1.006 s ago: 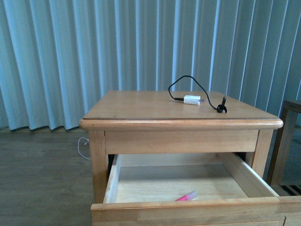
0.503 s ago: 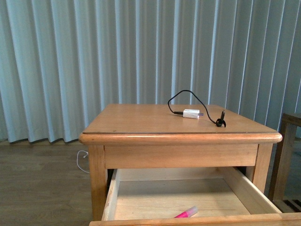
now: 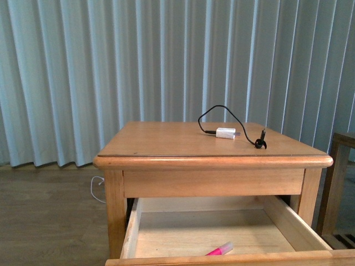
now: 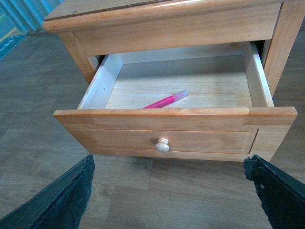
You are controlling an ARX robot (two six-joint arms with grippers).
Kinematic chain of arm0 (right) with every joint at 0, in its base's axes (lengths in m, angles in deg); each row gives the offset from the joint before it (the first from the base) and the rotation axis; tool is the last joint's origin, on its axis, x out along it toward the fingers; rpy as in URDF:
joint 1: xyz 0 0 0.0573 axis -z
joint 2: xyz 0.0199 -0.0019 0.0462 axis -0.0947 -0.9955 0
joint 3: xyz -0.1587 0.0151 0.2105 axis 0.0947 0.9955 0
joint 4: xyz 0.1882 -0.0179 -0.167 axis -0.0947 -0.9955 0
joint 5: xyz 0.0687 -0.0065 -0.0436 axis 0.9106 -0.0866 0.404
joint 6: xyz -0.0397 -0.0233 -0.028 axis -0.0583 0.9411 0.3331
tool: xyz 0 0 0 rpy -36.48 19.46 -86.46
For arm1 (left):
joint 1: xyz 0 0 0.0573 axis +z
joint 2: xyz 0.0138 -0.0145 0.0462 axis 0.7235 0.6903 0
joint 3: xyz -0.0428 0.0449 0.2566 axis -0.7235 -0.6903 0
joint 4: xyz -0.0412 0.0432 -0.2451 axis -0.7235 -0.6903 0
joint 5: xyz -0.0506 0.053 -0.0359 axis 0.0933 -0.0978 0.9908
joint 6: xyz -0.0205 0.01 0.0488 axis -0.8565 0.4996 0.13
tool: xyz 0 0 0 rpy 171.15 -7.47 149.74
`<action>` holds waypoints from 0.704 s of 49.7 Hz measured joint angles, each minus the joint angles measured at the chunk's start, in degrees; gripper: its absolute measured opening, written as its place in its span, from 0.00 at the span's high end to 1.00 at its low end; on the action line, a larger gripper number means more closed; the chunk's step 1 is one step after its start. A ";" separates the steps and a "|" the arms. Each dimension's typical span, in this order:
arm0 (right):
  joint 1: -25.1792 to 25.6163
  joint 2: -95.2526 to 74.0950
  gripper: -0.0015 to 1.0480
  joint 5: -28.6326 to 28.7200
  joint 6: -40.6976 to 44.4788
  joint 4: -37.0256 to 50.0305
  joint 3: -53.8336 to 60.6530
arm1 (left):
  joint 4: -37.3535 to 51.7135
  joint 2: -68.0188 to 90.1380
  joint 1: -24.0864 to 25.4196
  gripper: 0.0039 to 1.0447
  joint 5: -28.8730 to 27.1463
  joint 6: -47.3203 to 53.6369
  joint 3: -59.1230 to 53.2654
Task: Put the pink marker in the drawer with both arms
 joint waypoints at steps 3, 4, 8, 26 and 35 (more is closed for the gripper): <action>0.00 0.00 0.08 0.00 0.00 0.00 0.00 | -0.70 -1.05 0.00 0.96 0.00 0.00 -0.37; 0.00 0.00 0.08 0.00 0.00 0.00 0.00 | -1.11 -1.64 0.00 0.96 0.02 0.00 -0.57; 0.00 0.00 0.08 0.00 0.00 0.00 0.00 | -2.36 -3.45 0.00 0.96 -0.02 0.02 -1.05; 0.00 0.00 0.08 0.00 0.00 0.00 0.09 | -5.84 -9.64 0.00 0.96 0.02 0.13 -2.19; 0.00 0.00 0.08 0.00 0.00 0.00 0.09 | -8.41 -12.22 0.00 0.96 0.00 0.13 -2.19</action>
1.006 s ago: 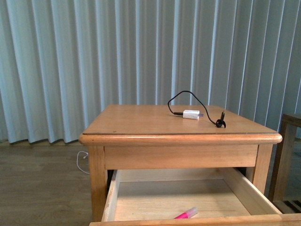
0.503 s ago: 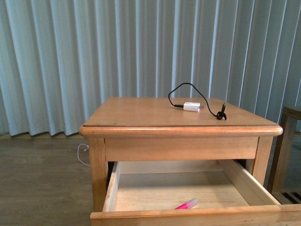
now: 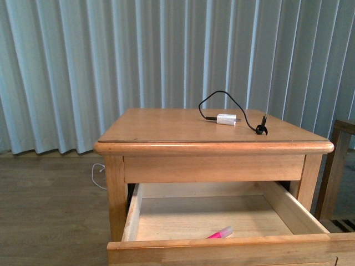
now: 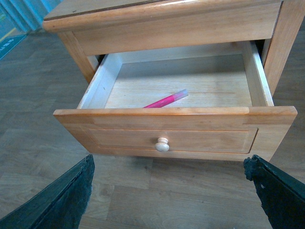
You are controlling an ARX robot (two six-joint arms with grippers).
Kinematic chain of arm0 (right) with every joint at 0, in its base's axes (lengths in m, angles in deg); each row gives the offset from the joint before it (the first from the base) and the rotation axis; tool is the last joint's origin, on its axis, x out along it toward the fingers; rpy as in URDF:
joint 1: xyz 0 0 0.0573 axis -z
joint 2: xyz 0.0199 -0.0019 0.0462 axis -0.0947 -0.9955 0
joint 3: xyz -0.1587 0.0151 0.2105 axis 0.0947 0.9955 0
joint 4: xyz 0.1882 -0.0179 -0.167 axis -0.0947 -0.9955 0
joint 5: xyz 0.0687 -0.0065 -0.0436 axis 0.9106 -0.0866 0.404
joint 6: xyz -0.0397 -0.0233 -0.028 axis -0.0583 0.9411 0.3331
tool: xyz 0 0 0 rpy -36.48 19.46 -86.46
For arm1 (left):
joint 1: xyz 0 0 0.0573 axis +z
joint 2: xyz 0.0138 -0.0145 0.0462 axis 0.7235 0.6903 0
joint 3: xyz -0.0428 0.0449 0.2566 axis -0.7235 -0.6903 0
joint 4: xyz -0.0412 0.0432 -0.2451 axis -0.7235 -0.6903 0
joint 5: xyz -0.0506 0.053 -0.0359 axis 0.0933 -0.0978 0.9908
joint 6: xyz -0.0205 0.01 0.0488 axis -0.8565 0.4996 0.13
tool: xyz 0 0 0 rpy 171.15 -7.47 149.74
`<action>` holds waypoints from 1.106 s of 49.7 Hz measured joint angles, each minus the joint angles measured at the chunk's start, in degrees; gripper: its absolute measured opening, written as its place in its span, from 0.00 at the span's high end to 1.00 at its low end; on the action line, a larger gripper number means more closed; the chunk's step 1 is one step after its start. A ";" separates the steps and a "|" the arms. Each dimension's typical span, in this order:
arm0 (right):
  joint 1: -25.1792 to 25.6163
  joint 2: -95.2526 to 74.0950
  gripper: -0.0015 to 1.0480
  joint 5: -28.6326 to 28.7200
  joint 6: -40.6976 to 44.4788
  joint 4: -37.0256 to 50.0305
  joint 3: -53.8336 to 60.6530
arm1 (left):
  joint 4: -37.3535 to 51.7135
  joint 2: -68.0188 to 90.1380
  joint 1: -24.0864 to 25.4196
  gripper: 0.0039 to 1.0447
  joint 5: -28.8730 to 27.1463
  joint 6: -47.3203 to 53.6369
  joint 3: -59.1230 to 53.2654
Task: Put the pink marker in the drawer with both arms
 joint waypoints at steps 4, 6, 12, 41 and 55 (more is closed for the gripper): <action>0.00 0.00 0.08 0.00 0.00 0.00 0.00 | -4.76 -3.72 0.00 0.96 -0.02 0.00 0.02; 0.00 0.00 0.08 0.00 0.00 0.00 0.00 | -8.81 -6.86 0.00 0.96 0.07 0.02 0.02; 0.00 0.00 0.08 -0.02 0.00 0.00 0.00 | -10.43 -10.03 0.00 0.96 0.04 0.02 0.02; -0.02 0.00 0.08 0.00 0.00 0.00 0.00 | -10.54 -10.12 0.00 0.26 0.02 0.02 0.02; -3.43 -1.51 0.08 -18.40 11.56 14.91 4.70 | -10.54 -10.12 0.00 0.05 0.02 0.04 0.02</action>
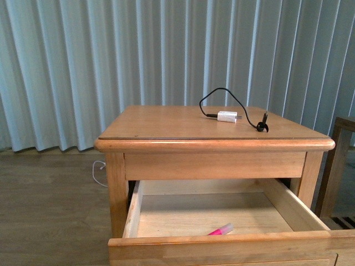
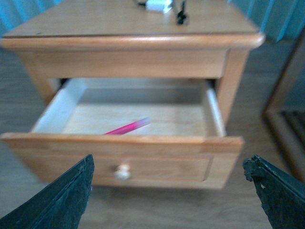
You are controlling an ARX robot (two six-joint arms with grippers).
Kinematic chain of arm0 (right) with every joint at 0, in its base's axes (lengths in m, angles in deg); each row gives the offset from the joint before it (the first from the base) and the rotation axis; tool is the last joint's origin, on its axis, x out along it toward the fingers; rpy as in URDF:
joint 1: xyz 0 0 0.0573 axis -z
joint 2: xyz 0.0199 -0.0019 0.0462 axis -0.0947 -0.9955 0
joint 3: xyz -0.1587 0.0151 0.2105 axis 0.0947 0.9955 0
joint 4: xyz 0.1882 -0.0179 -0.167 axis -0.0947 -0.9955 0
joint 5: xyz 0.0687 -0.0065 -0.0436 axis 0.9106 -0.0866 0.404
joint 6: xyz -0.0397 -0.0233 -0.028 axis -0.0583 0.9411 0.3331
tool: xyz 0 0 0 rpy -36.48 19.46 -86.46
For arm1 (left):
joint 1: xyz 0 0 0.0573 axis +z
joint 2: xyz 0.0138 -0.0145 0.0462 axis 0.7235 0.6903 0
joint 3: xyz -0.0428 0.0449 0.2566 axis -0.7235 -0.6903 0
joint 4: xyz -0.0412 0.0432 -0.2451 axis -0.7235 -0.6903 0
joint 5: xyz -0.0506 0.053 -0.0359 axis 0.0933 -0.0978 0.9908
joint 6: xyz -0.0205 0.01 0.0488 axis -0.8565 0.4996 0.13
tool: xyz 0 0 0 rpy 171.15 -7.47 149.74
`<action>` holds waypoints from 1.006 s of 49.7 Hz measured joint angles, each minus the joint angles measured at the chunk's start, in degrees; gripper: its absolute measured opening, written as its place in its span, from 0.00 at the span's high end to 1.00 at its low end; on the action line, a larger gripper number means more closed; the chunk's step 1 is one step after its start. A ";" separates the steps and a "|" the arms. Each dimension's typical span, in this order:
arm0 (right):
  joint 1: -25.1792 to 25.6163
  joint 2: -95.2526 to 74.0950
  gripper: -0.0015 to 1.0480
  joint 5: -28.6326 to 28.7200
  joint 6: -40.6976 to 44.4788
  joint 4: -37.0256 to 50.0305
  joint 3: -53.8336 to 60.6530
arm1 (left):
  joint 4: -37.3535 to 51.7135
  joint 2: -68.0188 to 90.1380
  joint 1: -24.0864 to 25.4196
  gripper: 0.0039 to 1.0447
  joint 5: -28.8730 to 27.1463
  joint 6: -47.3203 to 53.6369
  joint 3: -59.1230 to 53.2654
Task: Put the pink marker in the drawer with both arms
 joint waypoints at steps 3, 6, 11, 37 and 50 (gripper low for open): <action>0.02 -0.68 0.08 -0.85 2.19 -2.19 -0.50 | 0.00 -0.02 0.00 0.05 0.00 0.00 0.00; 0.15 -2.21 0.08 0.52 2.36 -6.58 -1.64 | 0.00 -0.04 0.00 0.05 0.00 0.00 0.00; 0.55 -6.51 0.08 4.52 1.64 -11.96 -3.56 | -0.02 -0.04 0.00 0.05 0.00 0.00 0.00; 5.38 -39.78 0.08 14.34 -2.75 -3.32 -15.39 | -0.02 -0.04 0.00 0.05 0.00 0.00 0.00; 5.77 -56.37 0.08 12.70 -6.29 3.28 -24.04 | -0.02 -0.04 0.00 0.05 0.00 0.00 0.00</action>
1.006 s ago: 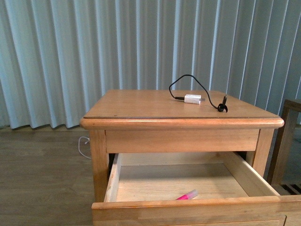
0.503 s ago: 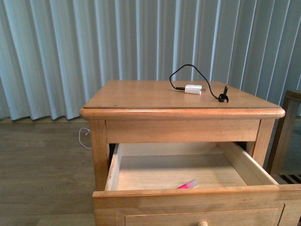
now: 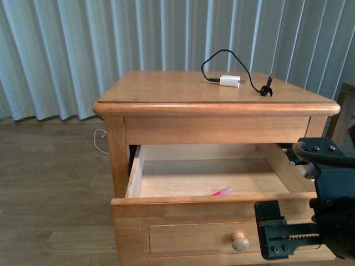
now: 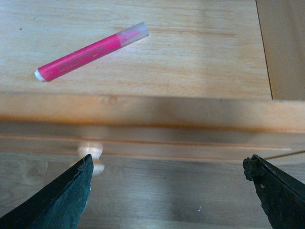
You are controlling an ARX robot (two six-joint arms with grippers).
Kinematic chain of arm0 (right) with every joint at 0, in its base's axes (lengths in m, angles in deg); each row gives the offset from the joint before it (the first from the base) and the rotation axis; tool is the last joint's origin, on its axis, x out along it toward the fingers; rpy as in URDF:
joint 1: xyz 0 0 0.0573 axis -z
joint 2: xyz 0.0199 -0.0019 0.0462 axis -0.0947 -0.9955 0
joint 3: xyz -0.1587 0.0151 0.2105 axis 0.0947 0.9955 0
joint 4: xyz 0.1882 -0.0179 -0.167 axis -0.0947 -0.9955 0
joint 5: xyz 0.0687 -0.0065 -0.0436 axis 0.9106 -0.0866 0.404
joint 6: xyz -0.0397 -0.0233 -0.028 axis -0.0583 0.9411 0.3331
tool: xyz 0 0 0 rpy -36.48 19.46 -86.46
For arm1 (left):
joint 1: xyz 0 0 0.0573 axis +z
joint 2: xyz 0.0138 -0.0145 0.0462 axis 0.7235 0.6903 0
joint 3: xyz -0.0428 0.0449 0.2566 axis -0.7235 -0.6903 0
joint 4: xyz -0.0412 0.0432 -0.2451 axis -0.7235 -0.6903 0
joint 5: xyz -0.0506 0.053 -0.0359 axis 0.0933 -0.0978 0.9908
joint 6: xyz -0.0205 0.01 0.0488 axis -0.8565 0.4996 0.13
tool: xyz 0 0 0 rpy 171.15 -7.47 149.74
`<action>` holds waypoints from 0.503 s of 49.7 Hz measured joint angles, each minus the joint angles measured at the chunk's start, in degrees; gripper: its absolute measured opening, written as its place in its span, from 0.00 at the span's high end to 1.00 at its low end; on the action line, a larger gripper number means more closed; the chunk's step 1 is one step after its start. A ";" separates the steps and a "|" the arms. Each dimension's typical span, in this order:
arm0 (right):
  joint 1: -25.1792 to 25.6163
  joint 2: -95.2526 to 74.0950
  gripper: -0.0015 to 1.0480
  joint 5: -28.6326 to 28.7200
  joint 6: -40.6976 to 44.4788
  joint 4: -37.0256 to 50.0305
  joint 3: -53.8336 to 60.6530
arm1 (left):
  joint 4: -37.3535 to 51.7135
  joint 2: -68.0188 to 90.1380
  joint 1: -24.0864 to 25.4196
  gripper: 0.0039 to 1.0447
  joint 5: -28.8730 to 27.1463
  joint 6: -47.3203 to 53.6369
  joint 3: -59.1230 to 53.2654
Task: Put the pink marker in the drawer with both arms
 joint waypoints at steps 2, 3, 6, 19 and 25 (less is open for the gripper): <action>0.04 -1.27 0.08 -0.42 -0.26 0.87 -0.83 | 0.00 0.00 0.00 0.05 0.00 0.00 0.00; 0.07 -1.81 0.08 -0.57 -0.66 1.22 -1.14 | 0.00 0.00 0.00 0.05 0.00 0.00 0.00; 0.11 -3.37 0.08 -0.90 -0.83 2.23 -2.12 | 0.00 0.00 0.00 0.05 0.00 0.00 0.00; 0.09 -9.97 0.08 -2.82 -0.74 6.97 -7.69 | 0.00 0.00 0.00 0.05 0.00 0.00 0.00; -0.07 -13.38 0.08 -3.76 -0.50 9.81 -10.67 | 0.00 0.00 0.00 0.05 0.00 0.00 0.00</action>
